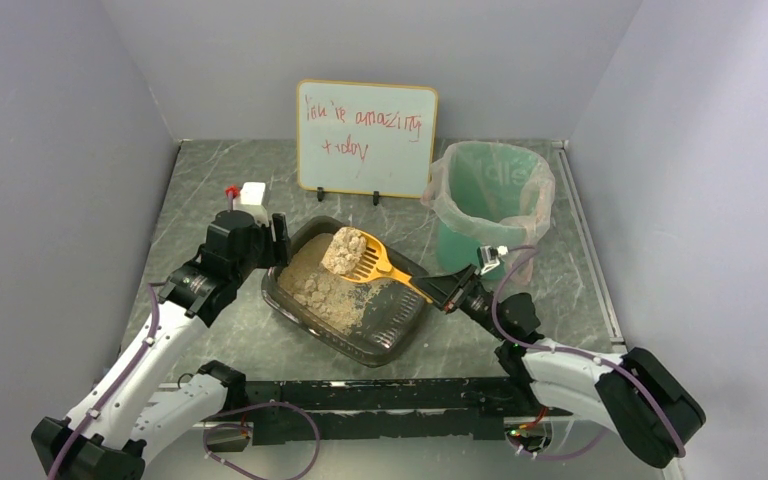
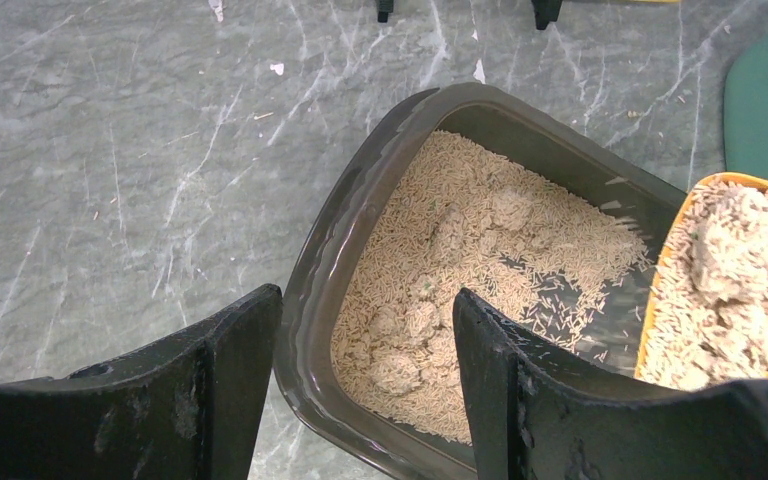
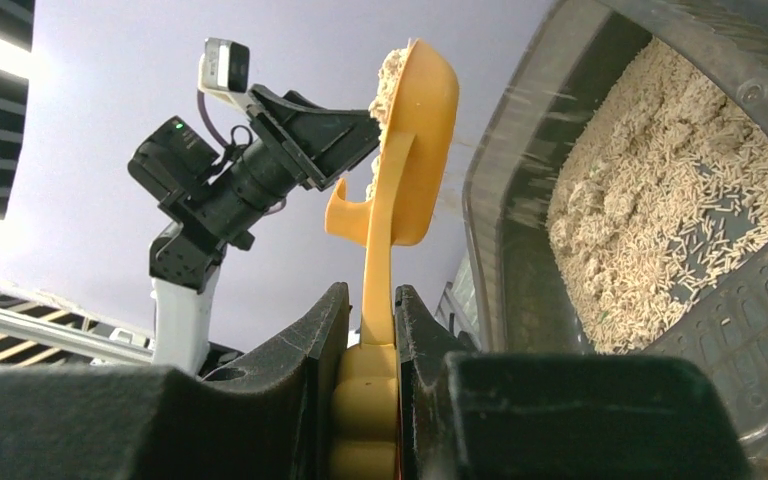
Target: Clean the litter box
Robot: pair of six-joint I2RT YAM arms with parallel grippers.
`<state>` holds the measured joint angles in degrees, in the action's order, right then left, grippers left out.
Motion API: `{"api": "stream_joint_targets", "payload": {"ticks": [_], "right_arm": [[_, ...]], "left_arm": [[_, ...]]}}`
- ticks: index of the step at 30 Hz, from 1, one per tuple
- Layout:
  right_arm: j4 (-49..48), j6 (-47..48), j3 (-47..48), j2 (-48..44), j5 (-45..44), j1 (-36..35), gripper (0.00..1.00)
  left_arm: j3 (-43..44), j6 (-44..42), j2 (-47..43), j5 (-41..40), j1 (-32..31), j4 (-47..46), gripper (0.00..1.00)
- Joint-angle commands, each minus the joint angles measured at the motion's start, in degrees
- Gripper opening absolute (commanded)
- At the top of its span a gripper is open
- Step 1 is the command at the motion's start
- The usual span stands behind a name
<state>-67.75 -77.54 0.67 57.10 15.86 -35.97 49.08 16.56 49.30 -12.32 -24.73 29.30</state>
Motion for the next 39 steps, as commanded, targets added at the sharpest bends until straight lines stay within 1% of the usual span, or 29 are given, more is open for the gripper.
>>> {"api": "stream_joint_targets", "payload": {"ticks": [1, 2, 3, 4, 5, 7, 8, 9, 10, 12, 13, 15, 17, 18, 19, 21, 23, 24, 25, 26, 28, 30, 31, 33, 34, 35, 36, 38, 39], "right_arm": [[-4.2, -0.2, -3.2, -2.2, 0.8, 1.2, 0.00], [-2.3, 1.3, -1.4, -1.7, 2.8, 0.3, 0.00], [-3.9, 1.0, -1.3, -1.4, 3.5, 0.0, 0.00], [-6.9, -0.7, -2.7, -1.5, 1.8, 0.3, 0.00], [-7.6, -1.6, -4.1, -1.8, -0.5, 0.7, 0.00], [-4.8, -0.3, -1.6, -1.0, 3.0, 0.1, 0.00], [-8.2, -0.9, -2.5, -0.1, 2.7, 0.1, 0.00], [-11.5, -2.6, -4.2, 0.5, 0.5, 0.5, 0.00], [-11.8, -3.4, -4.8, 0.8, -0.6, 1.2, 0.00], [-11.1, -2.2, -2.2, 2.2, 2.8, 0.4, 0.00], [-13.6, -2.6, -2.1, 4.0, 3.1, -0.8, 0.00], [-17.6, -4.4, -3.5, 5.9, 0.2, -0.6, 0.00], [-18.1, -4.4, -1.8, 7.8, 2.4, 0.3, 0.00], [-19.3, -4.5, -1.2, 8.8, 4.7, 0.3, 0.00], [-21.4, -5.3, -1.7, 9.5, 4.7, 0.3, 0.00], [-23.6, -6.6, -3.4, 10.4, 0.1, 0.3, 0.00], [-23.3, -5.6, 0.9, 12.5, 5.1, -0.2, 0.00], [-26.0, -6.6, 0.7, 13.1, 5.3, 0.0, 0.00], [-28.0, -8.4, -1.3, 13.1, 3.1, 1.4, 0.00], [-27.8, -8.8, -2.3, 12.8, 2.5, 2.2, 0.00], [-25.0, -6.9, 1.3, 13.2, 6.6, 1.0, 0.00], [-29.3, -8.7, -1.3, 13.2, 4.4, 2.5, 0.00], [-28.7, -9.0, -2.1, 12.8, 3.4, 3.1, 0.00], [-24.4, -6.5, 2.2, 12.4, 7.8, 1.2, 0.00], [-25.3, -6.9, 1.8, 12.1, 7.8, 1.1, 0.00], [-25.9, -8.4, 0.1, 11.1, 5.6, 2.3, 0.00], [-24.4, -8.2, -0.4, 10.0, 3.8, 2.9, 0.00], [-16.6, -4.2, 3.1, 9.0, 7.2, 0.0, 0.00], [-17.0, -4.3, 2.6, 8.4, 6.8, -0.4, 0.00]], "left_arm": [[-0.1, -1.3, -0.7, -0.1, -0.2, -2.3, 0.68], [-0.2, -1.4, -0.7, 0.1, -0.2, -2.5, 0.68], [-0.2, -1.4, -0.8, 0.0, -0.2, -2.7, 0.68], [-0.1, -1.4, -0.8, -0.3, -0.2, -2.5, 0.69], [-0.1, -1.4, -0.7, -0.2, -0.2, -2.4, 0.69], [-0.2, -1.4, -0.6, 0.1, -0.2, -2.6, 0.69], [-0.1, -1.4, -0.4, 0.1, -0.2, -2.5, 0.69], [-0.1, -1.4, -0.4, 0.1, -0.2, -2.4, 0.69], [-0.1, -1.4, -0.3, 0.2, -0.2, -2.5, 0.69], [-0.2, -1.5, -0.2, 0.3, -0.2, -2.8, 0.68], [-0.1, -1.5, -0.1, 0.2, -0.2, -2.6, 0.68], [-0.1, -1.5, -0.1, 0.4, -0.2, -2.5, 0.69], [-0.2, -1.7, -0.1, 0.5, -0.2, -3.1, 0.69], [-0.1, -1.6, 0.0, 0.3, -0.2, -2.9, 0.68], [0.0, -1.6, 0.1, 0.1, -0.1, -2.5, 0.68], [-0.1, -1.5, -0.1, 0.4, -0.2, -2.3, 0.68], [-0.4, -1.7, -0.5, 0.5, -0.2, -3.2, 0.69], [-0.3, -1.7, -0.4, 0.2, -0.2, -3.2, 0.69], [-0.1, -1.6, -0.2, 0.0, -0.1, -2.7, 0.69], [0.0, -1.6, 0.1, 0.2, -0.2, -2.4, 0.68], [-0.2, -1.7, 0.0, 0.9, -0.2, -2.7, 0.68], [-0.1, -1.7, 0.0, 0.4, -0.2, -2.8, 0.68], [0.0, -1.6, 0.0, 0.3, -0.1, -2.7, 0.68], [-0.3, -1.8, 0.1, 0.7, -0.2, -3.1, 0.68], [-0.2, -1.8, 0.3, 0.7, -0.2, -3.0, 0.68], [0.0, -1.7, 0.4, 0.5, -0.1, -2.8, 0.68], [0.0, -1.7, 0.4, 0.4, -0.1, -2.6, 0.68], [-0.2, -1.8, 0.1, 0.8, -0.2, -3.0, 0.68], [-0.2, -1.8, 0.1, 0.5, -0.1, -2.9, 0.68]]}}
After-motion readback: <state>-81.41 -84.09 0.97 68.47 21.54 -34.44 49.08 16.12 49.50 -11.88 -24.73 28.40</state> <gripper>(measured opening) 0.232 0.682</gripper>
